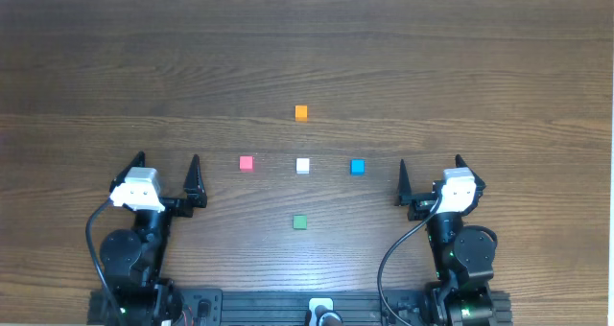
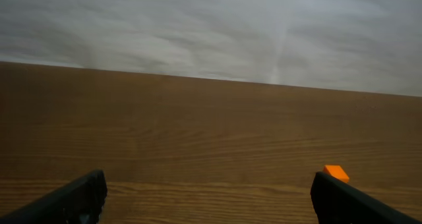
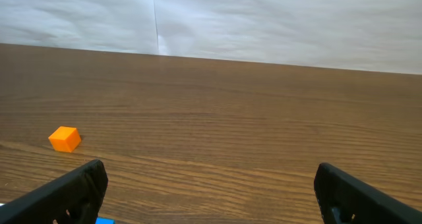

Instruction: Stack Cubes

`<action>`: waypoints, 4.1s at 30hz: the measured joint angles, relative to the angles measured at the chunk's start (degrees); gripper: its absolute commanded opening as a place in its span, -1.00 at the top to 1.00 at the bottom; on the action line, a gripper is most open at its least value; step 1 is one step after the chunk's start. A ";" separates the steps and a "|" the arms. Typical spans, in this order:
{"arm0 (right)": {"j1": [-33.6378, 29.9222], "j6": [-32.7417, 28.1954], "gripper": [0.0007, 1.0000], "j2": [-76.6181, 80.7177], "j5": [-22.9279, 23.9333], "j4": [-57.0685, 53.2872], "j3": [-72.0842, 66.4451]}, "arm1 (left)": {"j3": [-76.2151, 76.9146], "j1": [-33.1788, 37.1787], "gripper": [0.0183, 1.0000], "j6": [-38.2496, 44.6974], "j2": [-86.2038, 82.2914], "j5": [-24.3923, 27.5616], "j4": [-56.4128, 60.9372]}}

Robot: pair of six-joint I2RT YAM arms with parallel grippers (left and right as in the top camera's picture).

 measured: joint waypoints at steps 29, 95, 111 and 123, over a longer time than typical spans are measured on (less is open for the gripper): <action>0.00 0.04 -0.98 0.00 0.00 0.00 0.00 | 0.00 0.00 -1.00 0.00 0.00 0.00 0.00; 0.00 0.04 -0.99 -0.11 0.00 0.00 -0.02 | 51.08 -16.87 -1.00 -12.59 68.19 5.57 -37.27; 0.00 0.02 -0.98 -0.09 0.00 0.02 -0.02 | 51.19 -27.04 -0.99 -19.58 88.70 -4.83 -36.63; 0.00 0.00 -0.99 -0.09 -0.02 0.00 -0.02 | 51.23 -26.40 -1.00 -19.87 91.78 -8.66 -32.50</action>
